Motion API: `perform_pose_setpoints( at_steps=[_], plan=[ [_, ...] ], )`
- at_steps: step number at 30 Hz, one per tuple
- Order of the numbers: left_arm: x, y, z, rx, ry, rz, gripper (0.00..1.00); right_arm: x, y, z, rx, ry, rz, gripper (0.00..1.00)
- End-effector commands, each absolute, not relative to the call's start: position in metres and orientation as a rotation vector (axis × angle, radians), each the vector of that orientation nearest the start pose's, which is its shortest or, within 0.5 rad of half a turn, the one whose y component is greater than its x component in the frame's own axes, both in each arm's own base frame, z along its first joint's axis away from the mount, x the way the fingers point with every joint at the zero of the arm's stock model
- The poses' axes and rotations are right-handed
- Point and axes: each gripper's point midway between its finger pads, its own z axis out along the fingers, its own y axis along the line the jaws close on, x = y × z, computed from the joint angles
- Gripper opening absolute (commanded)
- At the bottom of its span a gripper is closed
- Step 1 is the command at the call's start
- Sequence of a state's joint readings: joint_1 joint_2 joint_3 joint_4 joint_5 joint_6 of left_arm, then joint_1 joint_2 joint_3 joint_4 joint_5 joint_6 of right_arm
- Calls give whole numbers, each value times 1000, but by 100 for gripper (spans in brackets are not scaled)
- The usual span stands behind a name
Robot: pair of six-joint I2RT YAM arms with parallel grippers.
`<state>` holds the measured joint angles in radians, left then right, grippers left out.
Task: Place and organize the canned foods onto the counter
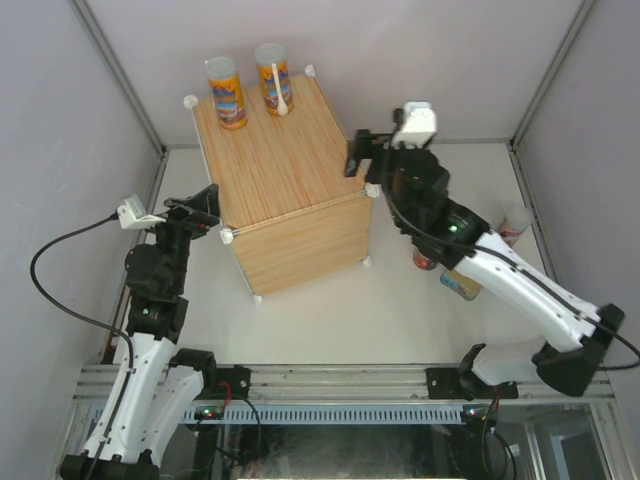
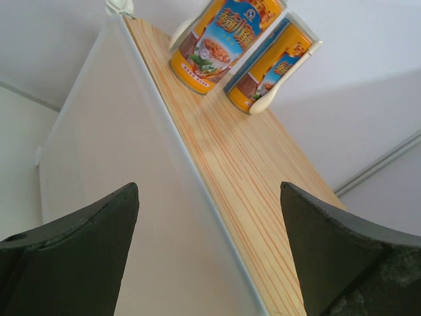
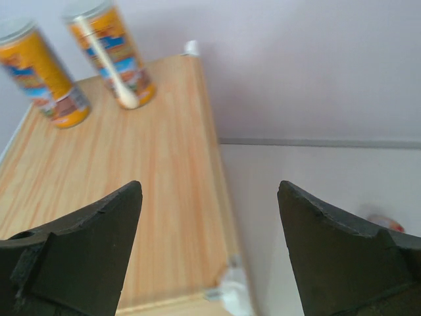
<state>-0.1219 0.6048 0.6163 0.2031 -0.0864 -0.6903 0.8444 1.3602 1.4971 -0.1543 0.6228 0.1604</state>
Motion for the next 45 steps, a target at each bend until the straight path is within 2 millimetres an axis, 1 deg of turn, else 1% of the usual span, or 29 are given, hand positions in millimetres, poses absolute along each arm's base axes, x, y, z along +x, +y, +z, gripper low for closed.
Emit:
perform_pose_setpoints(
  at_steps=[1, 3, 5, 7, 10, 11, 14, 20, 23, 29, 32, 37, 42, 45],
  plan=[
    [290, -35, 360, -486, 1232, -592, 92, 343, 186, 394, 191, 1645, 250, 83],
    [289, -34, 361, -480, 1228, -586, 92, 341, 162, 376, 278, 1676, 241, 83],
    [288, -35, 361, -477, 1229, -587, 92, 345, 142, 357, 373, 1696, 238, 84],
    [290, -34, 360, -459, 1238, -558, 92, 352, 123, 328, 460, 1730, 223, 84],
    [291, -34, 360, -454, 1238, -554, 92, 367, 97, 295, 609, 1780, 206, 83],
    [293, -34, 359, -453, 1242, -555, 92, 371, 91, 286, 653, 1795, 205, 83],
    [295, -35, 356, -451, 1251, -555, 92, 386, 79, 262, 710, 1845, 190, 84],
    [291, -39, 360, -410, 1237, -563, 92, 413, 65, 211, 830, 1937, 148, 85],
    [290, -40, 361, -406, 1235, -567, 92, 421, 59, 186, 882, 1983, 116, 85],
    [290, -45, 364, -397, 1231, -597, 92, 433, 50, 146, 914, 2081, 42, 86],
    [289, -46, 364, -393, 1229, -606, 92, 446, 48, 137, 917, 2105, 49, 86],
    [287, -46, 366, -392, 1220, -614, 92, 458, 42, 121, 902, 2154, 3, 87],
    [287, -49, 367, -386, 1216, -632, 92, 466, 39, 106, 879, 2196, -45, 87],
    [286, -49, 368, -385, 1213, -634, 92, 466, 39, 96, 871, 2229, -66, 87]
  ],
)
